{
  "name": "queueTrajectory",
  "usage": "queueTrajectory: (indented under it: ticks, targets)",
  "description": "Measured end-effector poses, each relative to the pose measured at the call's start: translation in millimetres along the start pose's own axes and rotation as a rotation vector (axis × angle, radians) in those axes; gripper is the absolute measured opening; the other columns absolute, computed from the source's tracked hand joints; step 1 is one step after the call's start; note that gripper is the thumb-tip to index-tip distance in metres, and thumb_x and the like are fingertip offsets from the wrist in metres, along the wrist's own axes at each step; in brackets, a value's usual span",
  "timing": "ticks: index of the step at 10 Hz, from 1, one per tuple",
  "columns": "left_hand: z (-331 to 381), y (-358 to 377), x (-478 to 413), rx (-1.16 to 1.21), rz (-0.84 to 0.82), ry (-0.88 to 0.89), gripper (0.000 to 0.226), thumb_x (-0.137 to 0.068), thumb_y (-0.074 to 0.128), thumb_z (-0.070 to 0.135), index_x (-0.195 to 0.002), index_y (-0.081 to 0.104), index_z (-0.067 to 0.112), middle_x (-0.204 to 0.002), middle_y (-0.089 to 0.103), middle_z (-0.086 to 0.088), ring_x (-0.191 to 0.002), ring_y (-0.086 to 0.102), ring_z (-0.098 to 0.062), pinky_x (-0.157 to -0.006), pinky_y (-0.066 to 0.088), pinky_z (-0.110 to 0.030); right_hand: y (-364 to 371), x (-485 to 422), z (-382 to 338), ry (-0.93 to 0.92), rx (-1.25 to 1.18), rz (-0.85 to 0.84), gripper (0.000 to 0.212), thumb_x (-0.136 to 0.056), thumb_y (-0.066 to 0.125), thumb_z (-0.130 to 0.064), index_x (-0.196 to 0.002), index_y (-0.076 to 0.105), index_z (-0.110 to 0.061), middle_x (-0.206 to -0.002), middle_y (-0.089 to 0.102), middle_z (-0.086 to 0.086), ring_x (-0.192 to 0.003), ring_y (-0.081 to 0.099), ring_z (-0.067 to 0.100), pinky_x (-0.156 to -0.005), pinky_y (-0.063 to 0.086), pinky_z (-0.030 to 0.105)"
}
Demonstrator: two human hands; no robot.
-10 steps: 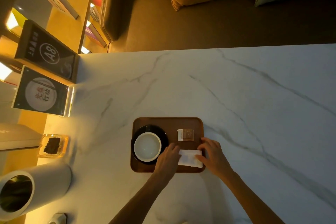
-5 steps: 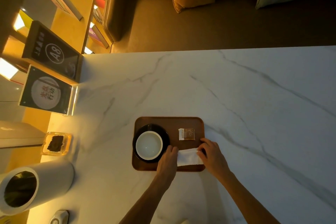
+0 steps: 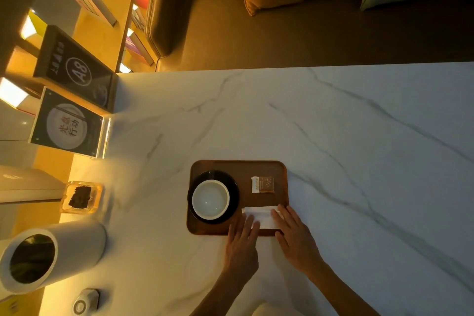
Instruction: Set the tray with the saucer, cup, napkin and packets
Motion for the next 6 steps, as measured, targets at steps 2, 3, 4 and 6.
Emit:
queueTrajectory:
  ticks: [2, 3, 4, 6]
  targets:
    - [0.0, 3.1, 3.0, -0.013, -0.076, -0.002, 0.085, -0.082, 0.054, 0.005, -0.153, 0.012, 0.025, -0.165, 0.0, -0.001, -0.147, -0.019, -0.021, -0.116, -0.018, -0.047, -1.0, -0.6, -1.7, 0.001, 0.052, -0.037, 0.054, -0.1, 0.031, -0.04, -0.15, 0.019, -0.025, -0.16, 0.014, -0.001, -0.148, 0.009, 0.02, -0.113, 0.032, 0.033]
    - [-3.2, -0.4, 3.0, -0.021, -0.14, 0.013, 0.087, -0.082, 0.054, 0.001, -0.153, 0.009, 0.028, -0.164, -0.003, 0.001, -0.15, -0.013, -0.021, -0.118, -0.011, -0.048, -1.2, -0.5, -2.5, 0.015, 0.08, -0.066, 0.053, -0.1, 0.029, -0.04, -0.151, 0.017, -0.026, -0.161, 0.012, -0.002, -0.148, 0.008, 0.02, -0.114, 0.031, 0.033]
    - [-4.3, -14.3, 6.5, 0.019, -0.162, 0.001, 0.084, -0.085, 0.051, -0.001, -0.152, 0.011, 0.029, -0.164, -0.001, 0.004, -0.151, -0.008, -0.021, -0.12, -0.005, -0.045, -3.7, -0.2, -5.6, 0.048, 0.097, -0.119, 0.055, -0.1, 0.028, -0.041, -0.151, 0.011, -0.027, -0.162, 0.005, -0.002, -0.149, 0.003, 0.019, -0.115, 0.03, 0.035]
    - [-18.2, -40.4, 30.3, 0.106, -0.074, -0.075, 0.066, -0.095, 0.048, 0.008, -0.151, 0.02, 0.029, -0.162, 0.018, 0.0, -0.151, 0.009, -0.023, -0.124, 0.006, -0.045, -14.9, 9.9, -7.8, 0.122, 0.007, -0.117, 0.066, -0.096, 0.031, -0.053, -0.151, 0.002, -0.029, -0.162, -0.003, 0.0, -0.149, 0.0, 0.025, -0.115, 0.026, 0.046]
Point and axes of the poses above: each hand's wrist, its own x-axis away from the middle knuckle, its own y-axis out of the palm, z = x × y, the point moved 10 cm from there along -x, towards the middle knuckle
